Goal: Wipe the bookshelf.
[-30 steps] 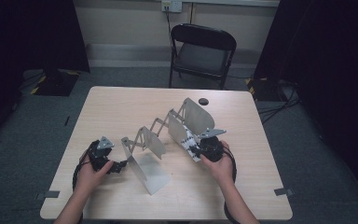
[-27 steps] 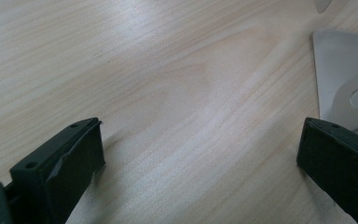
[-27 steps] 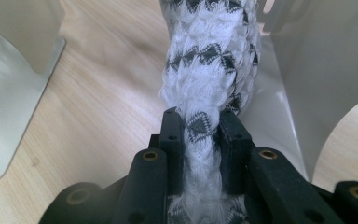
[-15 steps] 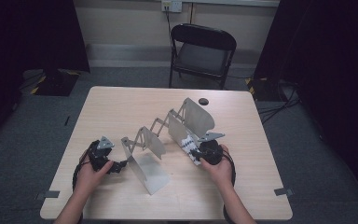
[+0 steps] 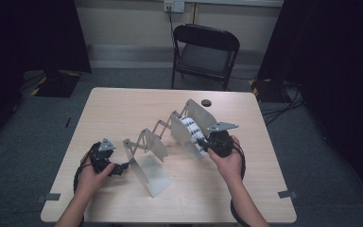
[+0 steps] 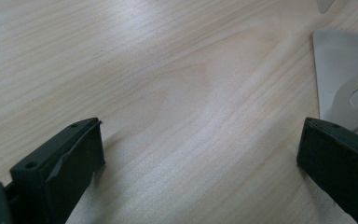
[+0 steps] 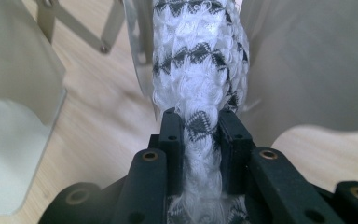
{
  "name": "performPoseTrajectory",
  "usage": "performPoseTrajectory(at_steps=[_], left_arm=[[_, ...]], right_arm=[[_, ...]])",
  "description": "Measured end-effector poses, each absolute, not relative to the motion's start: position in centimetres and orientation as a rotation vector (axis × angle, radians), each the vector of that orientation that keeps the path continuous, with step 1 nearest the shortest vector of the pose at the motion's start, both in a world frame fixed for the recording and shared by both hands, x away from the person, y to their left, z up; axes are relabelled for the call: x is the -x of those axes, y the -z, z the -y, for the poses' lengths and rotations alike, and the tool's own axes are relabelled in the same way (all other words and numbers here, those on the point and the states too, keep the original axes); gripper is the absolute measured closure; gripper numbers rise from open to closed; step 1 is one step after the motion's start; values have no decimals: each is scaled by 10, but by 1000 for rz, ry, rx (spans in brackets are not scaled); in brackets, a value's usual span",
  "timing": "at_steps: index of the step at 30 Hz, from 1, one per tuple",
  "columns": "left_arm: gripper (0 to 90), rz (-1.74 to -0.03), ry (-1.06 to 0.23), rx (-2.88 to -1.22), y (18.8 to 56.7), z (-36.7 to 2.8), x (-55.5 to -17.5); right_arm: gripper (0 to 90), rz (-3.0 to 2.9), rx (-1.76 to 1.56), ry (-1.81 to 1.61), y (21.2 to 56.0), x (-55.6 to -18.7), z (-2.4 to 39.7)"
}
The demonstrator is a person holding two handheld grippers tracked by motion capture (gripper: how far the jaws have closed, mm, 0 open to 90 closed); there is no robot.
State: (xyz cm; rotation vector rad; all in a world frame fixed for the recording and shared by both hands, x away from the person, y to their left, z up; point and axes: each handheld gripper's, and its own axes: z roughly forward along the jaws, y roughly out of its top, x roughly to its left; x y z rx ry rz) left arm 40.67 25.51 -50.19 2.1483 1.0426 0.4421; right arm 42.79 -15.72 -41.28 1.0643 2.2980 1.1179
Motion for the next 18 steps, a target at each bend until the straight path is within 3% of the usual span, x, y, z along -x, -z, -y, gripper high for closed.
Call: performPoseTrajectory(at_steps=[8,18], left_arm=[[1,-1043,-442,-2148,502,-255,-407],[1,-1044,-441,-2148,502,-255,-407]], right_arm=[[747,-2279,-982,-1159,385,-431,144],[747,-2334,-1016,-1116,413,-435,142]])
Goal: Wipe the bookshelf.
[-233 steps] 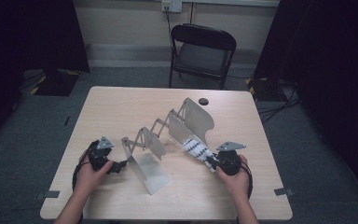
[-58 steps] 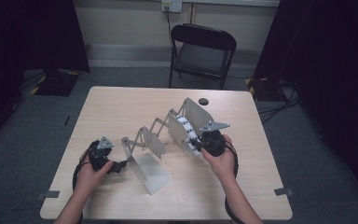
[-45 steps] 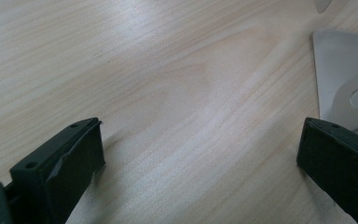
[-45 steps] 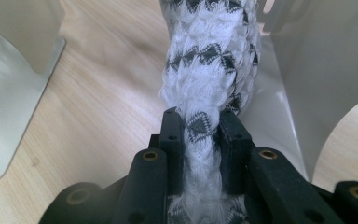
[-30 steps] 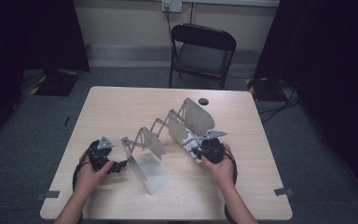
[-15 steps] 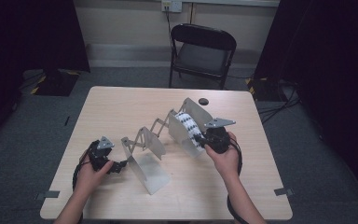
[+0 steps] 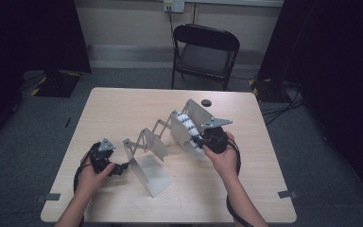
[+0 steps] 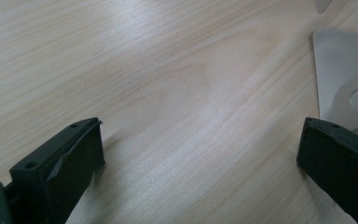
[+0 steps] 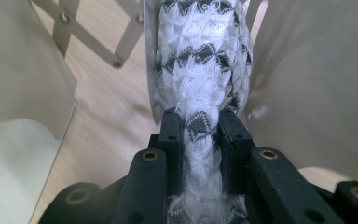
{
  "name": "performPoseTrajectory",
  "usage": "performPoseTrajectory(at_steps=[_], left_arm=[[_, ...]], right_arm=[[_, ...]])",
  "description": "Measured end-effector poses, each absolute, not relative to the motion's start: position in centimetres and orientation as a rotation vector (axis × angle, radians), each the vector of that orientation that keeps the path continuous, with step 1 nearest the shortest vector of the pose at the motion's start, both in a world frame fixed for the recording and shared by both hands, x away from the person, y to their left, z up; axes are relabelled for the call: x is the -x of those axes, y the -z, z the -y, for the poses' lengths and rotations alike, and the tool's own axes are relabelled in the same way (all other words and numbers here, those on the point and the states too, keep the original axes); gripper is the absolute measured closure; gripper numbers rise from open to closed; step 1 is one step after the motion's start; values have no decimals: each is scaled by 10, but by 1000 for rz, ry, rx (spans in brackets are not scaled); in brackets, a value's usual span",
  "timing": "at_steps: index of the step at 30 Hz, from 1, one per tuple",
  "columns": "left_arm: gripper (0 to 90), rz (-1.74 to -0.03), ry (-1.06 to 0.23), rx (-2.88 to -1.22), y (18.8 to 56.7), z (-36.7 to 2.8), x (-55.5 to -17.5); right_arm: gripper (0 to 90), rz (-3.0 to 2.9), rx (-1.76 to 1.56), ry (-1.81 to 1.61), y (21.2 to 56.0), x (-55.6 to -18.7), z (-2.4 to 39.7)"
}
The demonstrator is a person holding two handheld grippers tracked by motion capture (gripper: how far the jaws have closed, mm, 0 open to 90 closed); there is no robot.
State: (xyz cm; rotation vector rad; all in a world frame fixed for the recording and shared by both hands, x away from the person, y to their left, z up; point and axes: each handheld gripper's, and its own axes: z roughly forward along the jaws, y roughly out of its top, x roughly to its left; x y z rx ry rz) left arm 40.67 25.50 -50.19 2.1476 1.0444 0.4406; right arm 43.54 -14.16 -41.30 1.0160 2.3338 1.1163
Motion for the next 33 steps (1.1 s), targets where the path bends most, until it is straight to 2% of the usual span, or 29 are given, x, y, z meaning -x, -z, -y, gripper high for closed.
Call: performPoseTrajectory(at_steps=[10,17,24,33], left_arm=[[1,-1044,-441,-2148,502,-255,-407],[1,-1044,-441,-2147,502,-255,-407],[1,-1044,-441,-2147,502,-255,-407],[2,-1044,-441,-2147,502,-255,-407]], right_arm=[[747,-2403,-1076,-1037,458,-432,145],[746,-2421,-1118,-1007,477,-430,147],[745,-2406,-1122,-1006,472,-429,150],[745,-2348,-1103,-1036,446,-427,161]])
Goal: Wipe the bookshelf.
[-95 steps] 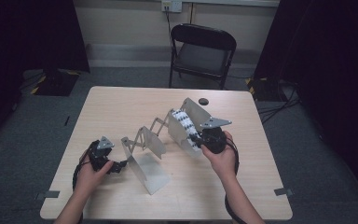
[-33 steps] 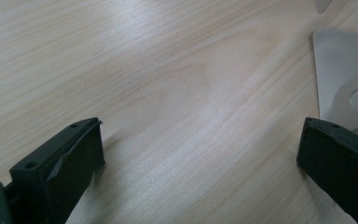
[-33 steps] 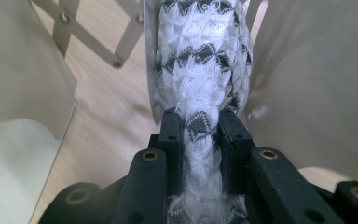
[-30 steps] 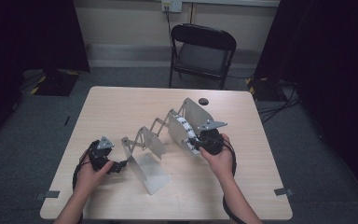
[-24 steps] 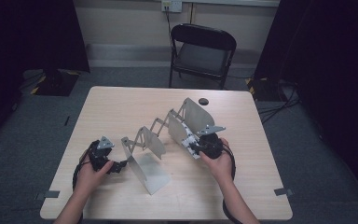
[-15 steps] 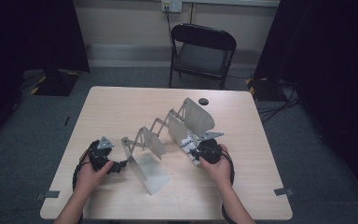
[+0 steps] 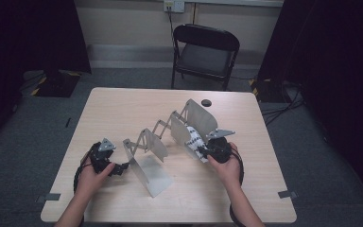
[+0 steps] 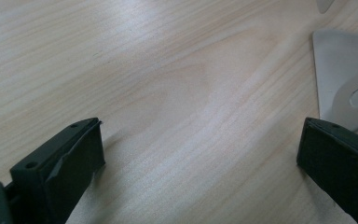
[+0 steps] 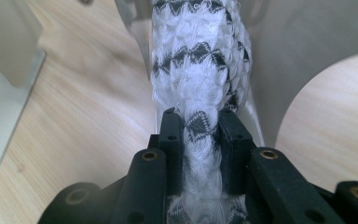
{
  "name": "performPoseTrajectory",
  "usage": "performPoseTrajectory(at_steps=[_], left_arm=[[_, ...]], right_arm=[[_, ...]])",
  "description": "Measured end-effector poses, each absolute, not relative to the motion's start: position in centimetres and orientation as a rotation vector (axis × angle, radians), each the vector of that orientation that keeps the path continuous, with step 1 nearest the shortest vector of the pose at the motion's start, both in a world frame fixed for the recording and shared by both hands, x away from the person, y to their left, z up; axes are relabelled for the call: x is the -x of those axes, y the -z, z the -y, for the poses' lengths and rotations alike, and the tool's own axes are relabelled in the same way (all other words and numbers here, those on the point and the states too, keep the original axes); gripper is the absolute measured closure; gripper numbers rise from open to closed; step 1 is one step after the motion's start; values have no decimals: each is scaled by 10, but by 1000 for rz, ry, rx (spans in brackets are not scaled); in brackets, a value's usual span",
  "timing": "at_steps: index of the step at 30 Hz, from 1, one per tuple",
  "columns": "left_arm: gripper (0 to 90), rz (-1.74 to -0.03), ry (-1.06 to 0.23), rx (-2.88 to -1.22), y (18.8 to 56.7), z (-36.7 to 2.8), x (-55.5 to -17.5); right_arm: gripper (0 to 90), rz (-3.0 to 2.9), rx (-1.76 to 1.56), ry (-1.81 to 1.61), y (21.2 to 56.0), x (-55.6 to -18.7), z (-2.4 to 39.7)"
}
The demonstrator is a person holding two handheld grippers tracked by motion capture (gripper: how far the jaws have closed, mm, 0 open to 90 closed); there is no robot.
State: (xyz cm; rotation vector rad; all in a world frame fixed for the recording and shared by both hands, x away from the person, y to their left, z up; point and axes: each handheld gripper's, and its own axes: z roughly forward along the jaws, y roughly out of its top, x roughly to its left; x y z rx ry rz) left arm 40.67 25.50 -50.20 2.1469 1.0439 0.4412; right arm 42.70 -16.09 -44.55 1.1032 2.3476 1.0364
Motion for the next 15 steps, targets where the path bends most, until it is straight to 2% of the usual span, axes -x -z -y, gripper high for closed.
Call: performPoseTrajectory(at_steps=[10,15], left_arm=[[1,-1045,-441,-2147,502,-255,-407],[1,-1043,-439,-2149,502,-255,-407]], right_arm=[[745,-2250,-1006,-1137,390,-435,145],[745,-2273,-978,-1098,387,-443,134]])
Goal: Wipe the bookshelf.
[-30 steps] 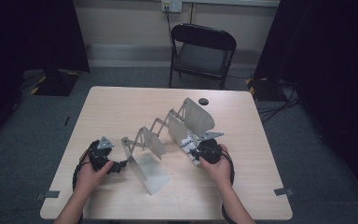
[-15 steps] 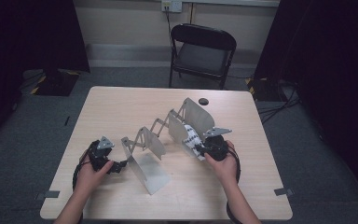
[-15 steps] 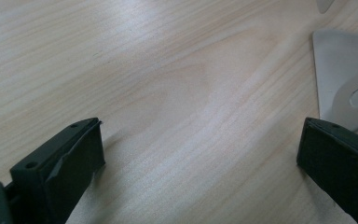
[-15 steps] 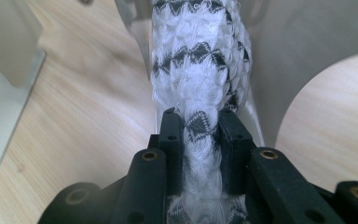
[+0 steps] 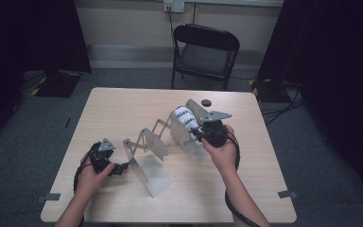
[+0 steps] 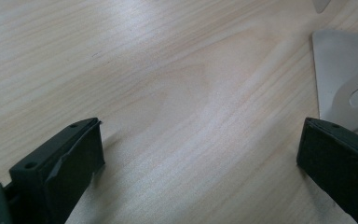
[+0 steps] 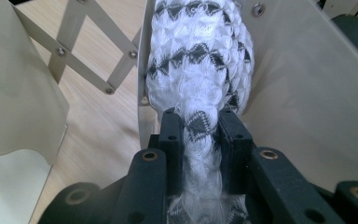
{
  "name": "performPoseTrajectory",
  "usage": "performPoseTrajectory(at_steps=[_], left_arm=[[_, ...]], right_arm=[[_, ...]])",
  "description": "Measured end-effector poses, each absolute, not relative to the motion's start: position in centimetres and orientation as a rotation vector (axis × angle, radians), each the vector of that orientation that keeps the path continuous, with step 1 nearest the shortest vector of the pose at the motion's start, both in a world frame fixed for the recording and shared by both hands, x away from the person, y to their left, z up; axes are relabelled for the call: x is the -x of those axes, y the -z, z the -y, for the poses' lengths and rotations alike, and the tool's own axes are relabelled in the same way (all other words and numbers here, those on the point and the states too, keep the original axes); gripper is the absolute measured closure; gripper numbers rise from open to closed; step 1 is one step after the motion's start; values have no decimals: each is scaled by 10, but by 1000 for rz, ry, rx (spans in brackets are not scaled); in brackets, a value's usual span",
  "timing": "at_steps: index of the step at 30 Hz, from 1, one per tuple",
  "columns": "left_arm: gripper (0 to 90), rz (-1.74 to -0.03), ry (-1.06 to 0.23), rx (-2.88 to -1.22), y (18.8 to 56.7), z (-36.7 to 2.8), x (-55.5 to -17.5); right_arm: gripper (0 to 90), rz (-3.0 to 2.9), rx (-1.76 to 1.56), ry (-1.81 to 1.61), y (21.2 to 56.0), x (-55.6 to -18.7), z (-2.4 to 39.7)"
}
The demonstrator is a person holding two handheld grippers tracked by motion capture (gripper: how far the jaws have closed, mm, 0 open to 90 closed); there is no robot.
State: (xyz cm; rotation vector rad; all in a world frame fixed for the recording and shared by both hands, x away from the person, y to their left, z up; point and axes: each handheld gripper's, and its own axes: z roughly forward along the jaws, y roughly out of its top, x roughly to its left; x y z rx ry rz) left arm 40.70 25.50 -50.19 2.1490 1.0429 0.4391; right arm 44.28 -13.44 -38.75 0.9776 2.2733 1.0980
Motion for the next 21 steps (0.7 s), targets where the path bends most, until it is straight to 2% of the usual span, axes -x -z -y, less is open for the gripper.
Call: performPoseTrajectory(at_steps=[21], left_arm=[[0,-1042,-440,-2154,502,-255,-407]], right_arm=[[745,-2367,-1075,-1006,454,-446,132]])
